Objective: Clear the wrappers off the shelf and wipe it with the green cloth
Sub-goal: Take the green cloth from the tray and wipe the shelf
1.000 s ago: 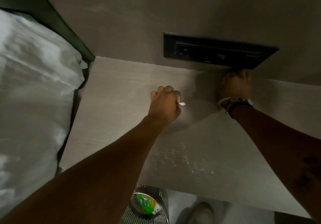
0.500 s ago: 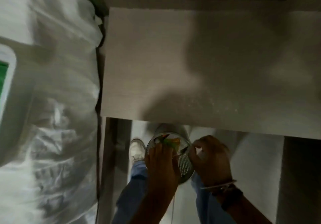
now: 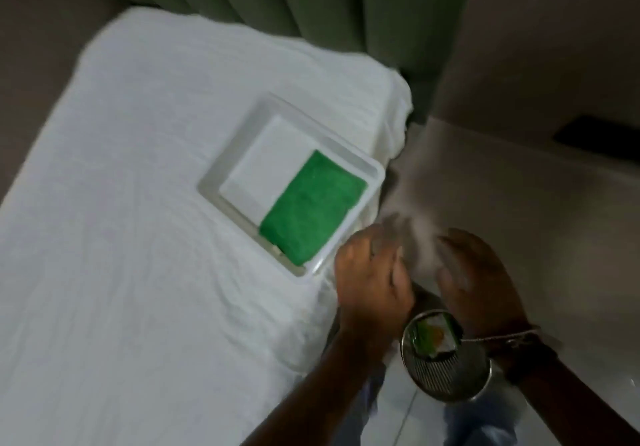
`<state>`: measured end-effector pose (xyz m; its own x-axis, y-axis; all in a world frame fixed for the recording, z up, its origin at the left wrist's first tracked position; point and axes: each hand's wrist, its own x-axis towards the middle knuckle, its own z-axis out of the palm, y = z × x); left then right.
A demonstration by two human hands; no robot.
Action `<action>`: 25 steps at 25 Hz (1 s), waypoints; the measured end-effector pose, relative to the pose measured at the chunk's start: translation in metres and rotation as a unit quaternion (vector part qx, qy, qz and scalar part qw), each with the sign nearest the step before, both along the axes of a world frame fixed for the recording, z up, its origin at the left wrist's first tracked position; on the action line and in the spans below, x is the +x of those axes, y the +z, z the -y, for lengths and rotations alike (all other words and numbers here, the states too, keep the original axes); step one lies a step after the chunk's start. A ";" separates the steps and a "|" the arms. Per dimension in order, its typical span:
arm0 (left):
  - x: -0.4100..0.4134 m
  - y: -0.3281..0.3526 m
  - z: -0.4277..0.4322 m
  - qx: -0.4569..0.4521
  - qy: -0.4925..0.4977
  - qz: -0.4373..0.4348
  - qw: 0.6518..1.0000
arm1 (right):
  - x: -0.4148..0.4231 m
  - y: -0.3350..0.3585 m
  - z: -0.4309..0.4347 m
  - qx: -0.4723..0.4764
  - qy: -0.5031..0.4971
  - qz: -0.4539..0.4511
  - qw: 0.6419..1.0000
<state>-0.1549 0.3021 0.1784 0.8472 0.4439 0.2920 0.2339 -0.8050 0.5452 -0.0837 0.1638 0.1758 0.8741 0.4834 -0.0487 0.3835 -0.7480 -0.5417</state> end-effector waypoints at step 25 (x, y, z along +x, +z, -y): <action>0.044 0.061 0.019 -0.110 -0.054 -0.156 0.980 | 0.002 0.058 -0.018 0.414 -0.178 -0.501 0.739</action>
